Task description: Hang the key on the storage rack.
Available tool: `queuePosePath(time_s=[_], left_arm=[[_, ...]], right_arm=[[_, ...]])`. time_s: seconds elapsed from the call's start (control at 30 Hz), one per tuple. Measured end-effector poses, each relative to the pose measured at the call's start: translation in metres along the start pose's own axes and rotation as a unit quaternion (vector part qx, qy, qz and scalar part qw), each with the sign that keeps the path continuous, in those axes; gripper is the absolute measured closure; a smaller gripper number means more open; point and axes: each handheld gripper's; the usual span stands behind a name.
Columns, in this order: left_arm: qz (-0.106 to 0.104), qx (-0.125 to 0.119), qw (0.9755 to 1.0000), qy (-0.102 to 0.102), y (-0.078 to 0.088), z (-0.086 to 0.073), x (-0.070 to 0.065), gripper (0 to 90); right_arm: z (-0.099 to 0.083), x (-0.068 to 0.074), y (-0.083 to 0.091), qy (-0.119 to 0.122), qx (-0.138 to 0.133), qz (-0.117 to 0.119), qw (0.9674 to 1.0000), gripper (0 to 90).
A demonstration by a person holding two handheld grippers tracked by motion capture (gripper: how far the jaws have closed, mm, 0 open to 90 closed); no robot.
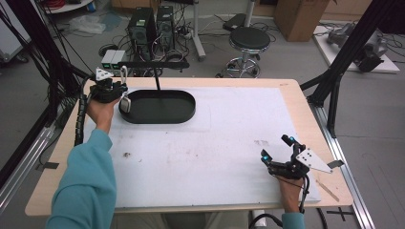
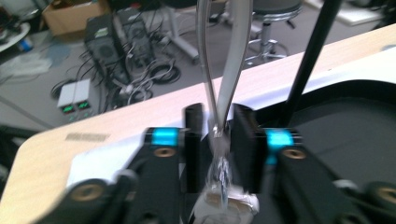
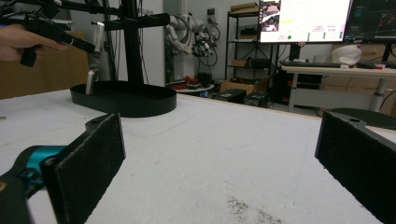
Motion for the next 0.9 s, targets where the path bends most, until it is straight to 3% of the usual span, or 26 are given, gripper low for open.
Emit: queuePosePath(time_s=[0.07,0.13,0.2,0.27,0.3,0.4,0.47,0.57,0.8,0.9], left_arm=[[-0.004,0.000,1.0000,0.003,0.000,-0.001,0.002,51.7],[-0.037,-0.010,0.9989,0.025,0.000,-0.004,0.005,38.1],[-0.047,-0.013,0.9979,0.041,0.001,-0.006,0.006,14.6],[-0.090,-0.020,0.9947,0.045,0.007,-0.009,0.009,5.6],[-0.100,-0.030,0.9939,0.034,0.011,-0.010,0.008,1.9],[-0.135,-0.066,0.9886,0.007,0.030,-0.013,0.005,1.7],[-0.164,-0.073,0.9837,0.006,0.042,-0.017,0.002,1.7],[-0.186,-0.087,0.9786,-0.005,0.061,-0.027,-0.006,1.7],[-0.220,-0.116,0.9683,-0.020,0.098,-0.062,-0.025,1.7],[-0.229,-0.124,0.9654,-0.017,0.109,-0.077,-0.030,1.7]], right_arm=[[0.000,0.000,0.000,0.000,0.000,0.000,1.0000,0.9],[0.000,0.000,0.000,0.001,0.000,0.000,1.0000,0.8],[0.000,0.000,0.000,0.000,-0.001,0.000,1.0000,0.8],[0.000,0.000,0.000,0.003,-0.001,0.000,1.0000,0.9],[0.000,0.000,0.000,0.005,-0.003,0.002,1.0000,0.9],[0.000,0.000,0.000,-0.001,-0.002,0.002,1.0000,0.8],[0.000,0.000,0.000,-0.001,-0.001,0.003,1.0000,0.9],[0.000,0.000,0.000,-0.001,-0.002,0.003,1.0000,0.9],[0.000,0.000,0.000,0.005,-0.002,0.002,1.0000,0.8],[0.000,0.000,0.000,0.004,-0.002,0.001,1.0000,0.8]])
Point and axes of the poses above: each handheld gripper's, and its own axes: y roughly backward along the jaws, z roughly out of its top, x roughly to its left, and after that the axes turned 12 degrees about y, right-handed
